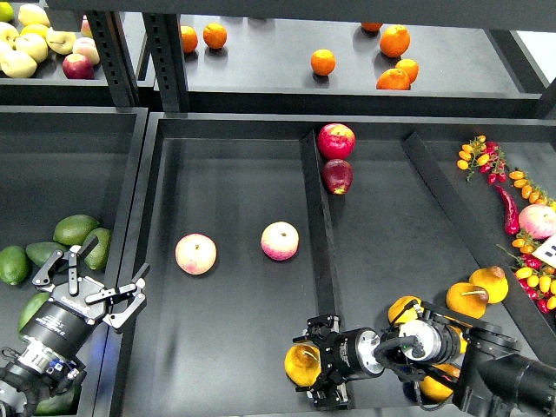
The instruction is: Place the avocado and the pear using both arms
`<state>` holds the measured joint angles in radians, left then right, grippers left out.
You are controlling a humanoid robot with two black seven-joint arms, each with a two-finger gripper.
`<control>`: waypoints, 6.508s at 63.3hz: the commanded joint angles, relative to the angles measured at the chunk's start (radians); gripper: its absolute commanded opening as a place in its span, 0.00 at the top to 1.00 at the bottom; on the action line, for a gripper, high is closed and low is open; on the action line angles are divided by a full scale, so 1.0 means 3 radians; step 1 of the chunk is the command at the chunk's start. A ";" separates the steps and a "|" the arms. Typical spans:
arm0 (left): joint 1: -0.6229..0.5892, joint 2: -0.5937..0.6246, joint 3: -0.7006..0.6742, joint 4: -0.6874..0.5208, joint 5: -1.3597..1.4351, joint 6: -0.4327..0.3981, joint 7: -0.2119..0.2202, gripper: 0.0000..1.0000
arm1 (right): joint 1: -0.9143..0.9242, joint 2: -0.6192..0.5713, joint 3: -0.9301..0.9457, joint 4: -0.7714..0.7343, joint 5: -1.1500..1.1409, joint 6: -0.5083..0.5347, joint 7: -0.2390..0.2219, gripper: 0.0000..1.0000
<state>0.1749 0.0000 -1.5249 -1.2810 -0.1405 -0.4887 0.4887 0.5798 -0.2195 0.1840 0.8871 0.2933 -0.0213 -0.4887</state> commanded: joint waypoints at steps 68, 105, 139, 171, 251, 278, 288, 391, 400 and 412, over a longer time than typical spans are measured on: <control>0.0000 0.0000 0.0011 0.0036 -0.0002 0.0000 0.0000 0.01 | 0.0026 -0.0035 0.0353 0.0060 -0.0149 0.0138 0.0000 0.61; 0.0000 0.0000 0.0011 0.0057 0.0003 0.0000 0.0000 0.01 | 0.0164 -0.0495 0.0798 0.0341 -0.0149 0.0138 0.0000 0.61; 0.0000 0.0000 0.0016 0.0072 0.0003 0.0000 0.0000 0.01 | -0.0281 -0.1201 0.0916 0.0612 -0.0170 0.0301 0.0000 0.59; 0.0000 0.0000 0.0016 0.0072 -0.0002 0.0000 0.0000 0.01 | -0.0613 -0.1181 0.0910 0.0551 -0.0379 0.0383 0.0000 0.57; 0.0000 0.0000 -0.0005 0.0077 0.0003 0.0000 0.0000 0.01 | -0.0613 -0.1012 0.1728 0.0607 -0.0042 0.0347 0.0000 0.01; 0.0051 0.0000 0.0016 0.0097 0.0003 0.0000 0.0000 0.01 | -0.0608 -0.0378 0.3221 0.0484 -0.0067 0.0276 0.0000 0.01; 0.0097 0.0000 0.0026 0.0103 0.0003 0.0000 0.0000 0.01 | -0.0608 0.0016 0.3774 0.0372 -0.0078 0.0250 0.0000 0.01; -0.0419 0.0000 -0.0015 0.0118 -0.0038 0.0000 0.0000 0.01 | -0.2188 0.0732 0.3753 0.0735 -0.0211 0.1165 0.0264 0.00; -0.0312 0.0000 -0.0015 0.0092 -0.0043 0.0000 0.0000 0.01 | -0.2398 0.0732 0.3764 0.0714 -0.0185 0.1630 0.0269 0.00; -0.0205 0.0000 0.0036 0.0087 -0.0043 0.0000 0.0000 0.01 | -0.2648 0.0732 0.3784 0.0699 -0.0154 0.1700 0.0412 0.00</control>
<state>0.0992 0.0000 -1.5258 -1.2539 -0.1534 -0.4887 0.4887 -0.1721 0.0001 1.3174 1.0987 0.2399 0.4813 -0.3859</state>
